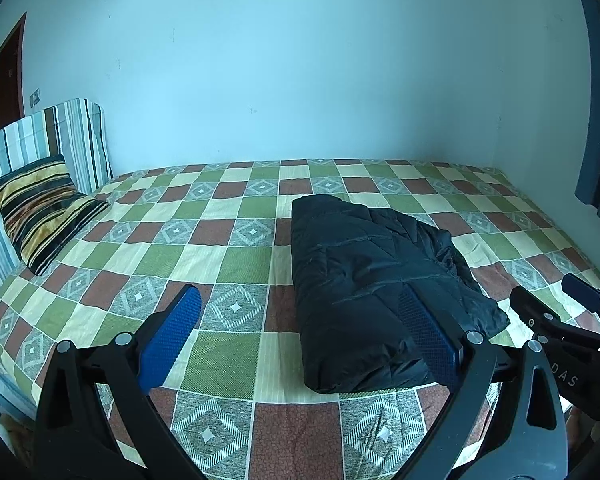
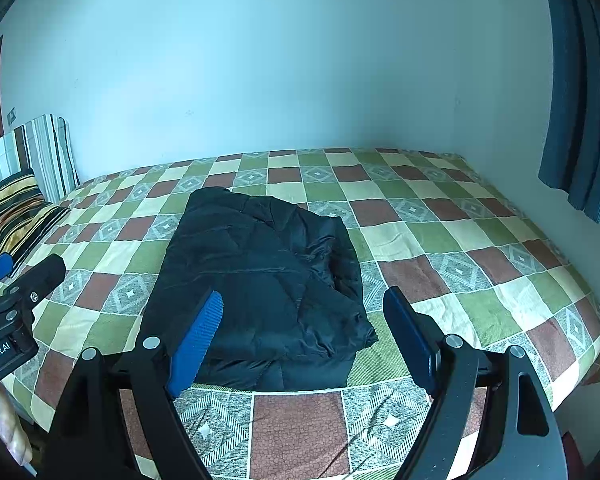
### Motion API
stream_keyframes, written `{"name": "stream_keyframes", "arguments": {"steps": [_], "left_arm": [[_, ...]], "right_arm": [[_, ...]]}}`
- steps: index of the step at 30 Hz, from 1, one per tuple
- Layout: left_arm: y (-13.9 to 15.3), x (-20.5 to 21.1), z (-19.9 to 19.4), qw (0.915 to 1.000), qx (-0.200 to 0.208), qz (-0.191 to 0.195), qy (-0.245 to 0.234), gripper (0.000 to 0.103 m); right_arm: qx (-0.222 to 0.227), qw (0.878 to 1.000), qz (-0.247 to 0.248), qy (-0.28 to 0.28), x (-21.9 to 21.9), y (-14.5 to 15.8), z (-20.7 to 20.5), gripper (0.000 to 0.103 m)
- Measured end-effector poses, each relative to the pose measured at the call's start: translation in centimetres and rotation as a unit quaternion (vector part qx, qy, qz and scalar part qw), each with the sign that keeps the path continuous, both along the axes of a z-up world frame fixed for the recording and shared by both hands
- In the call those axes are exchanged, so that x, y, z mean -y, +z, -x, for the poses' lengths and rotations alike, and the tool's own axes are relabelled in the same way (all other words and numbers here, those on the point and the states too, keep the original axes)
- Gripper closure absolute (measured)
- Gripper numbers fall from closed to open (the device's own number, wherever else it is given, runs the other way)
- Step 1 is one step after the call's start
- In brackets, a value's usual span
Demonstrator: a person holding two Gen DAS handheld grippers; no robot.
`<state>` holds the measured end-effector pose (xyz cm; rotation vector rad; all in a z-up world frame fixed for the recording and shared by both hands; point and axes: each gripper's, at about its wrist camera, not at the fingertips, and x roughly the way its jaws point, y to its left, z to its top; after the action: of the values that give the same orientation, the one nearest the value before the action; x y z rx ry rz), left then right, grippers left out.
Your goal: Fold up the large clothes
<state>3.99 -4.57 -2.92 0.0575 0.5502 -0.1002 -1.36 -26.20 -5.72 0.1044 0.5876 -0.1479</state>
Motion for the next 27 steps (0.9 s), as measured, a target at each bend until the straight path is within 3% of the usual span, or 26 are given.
{"name": "stream_keyframes", "arguments": {"steps": [16, 23, 27], "left_arm": [[-0.7, -0.5, -0.3, 0.9998, -0.006, 0.019, -0.001, 0.002], [-2.1, -0.8, -1.7, 0.9998, -0.012, -0.007, 0.015, 0.002], [-4.3, -2.9, -4.9, 0.9981, -0.042, -0.02, 0.042, 0.002]], "right_arm": [[-0.008, 1.0, 0.004, 0.007, 0.2, -0.6, -0.3, 0.022], [-0.008, 1.0, 0.004, 0.007, 1.0, -1.2, -0.8, 0.022], [-0.011, 1.0, 0.003, -0.014, 3.4, -1.8, -1.9, 0.022]]}}
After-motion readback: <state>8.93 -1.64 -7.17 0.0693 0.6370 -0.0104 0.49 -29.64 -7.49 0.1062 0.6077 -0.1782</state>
